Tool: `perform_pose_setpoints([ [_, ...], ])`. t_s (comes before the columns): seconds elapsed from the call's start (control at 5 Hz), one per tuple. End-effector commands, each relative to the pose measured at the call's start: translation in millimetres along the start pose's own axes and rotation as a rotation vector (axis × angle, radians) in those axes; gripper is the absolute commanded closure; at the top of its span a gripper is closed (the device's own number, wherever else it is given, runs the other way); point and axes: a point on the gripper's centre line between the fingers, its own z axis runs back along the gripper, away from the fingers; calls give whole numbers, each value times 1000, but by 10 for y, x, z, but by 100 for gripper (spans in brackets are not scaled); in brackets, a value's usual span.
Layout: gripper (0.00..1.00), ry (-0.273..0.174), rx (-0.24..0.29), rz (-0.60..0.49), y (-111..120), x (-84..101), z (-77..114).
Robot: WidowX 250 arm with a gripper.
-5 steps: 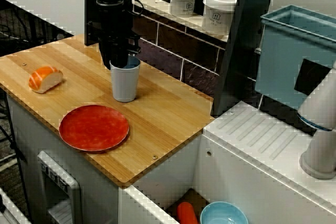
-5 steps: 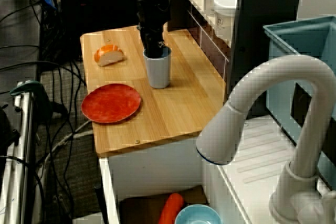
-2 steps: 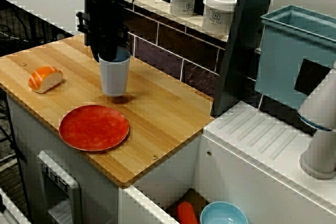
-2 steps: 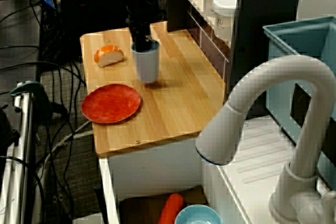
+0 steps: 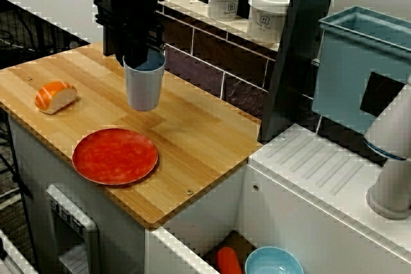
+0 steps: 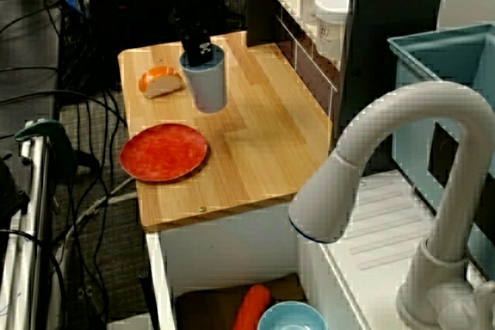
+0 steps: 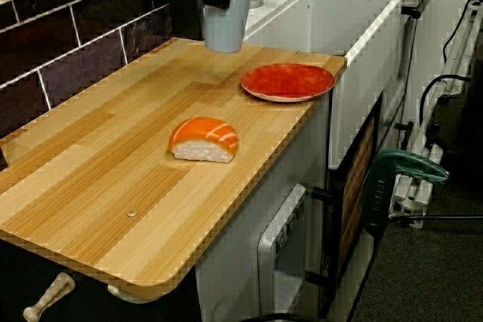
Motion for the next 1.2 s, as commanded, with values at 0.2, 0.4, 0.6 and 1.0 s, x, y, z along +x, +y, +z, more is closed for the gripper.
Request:
perform_pose_setpoints([
  [0.2,100,-171,222,-59,-553,-66,97],
  [0.4,100,-184,235,-66,-609,-52,107],
  [0.6,100,-196,249,-70,-642,-33,106],
  [1.0,100,-281,348,-72,-777,-81,106],
])
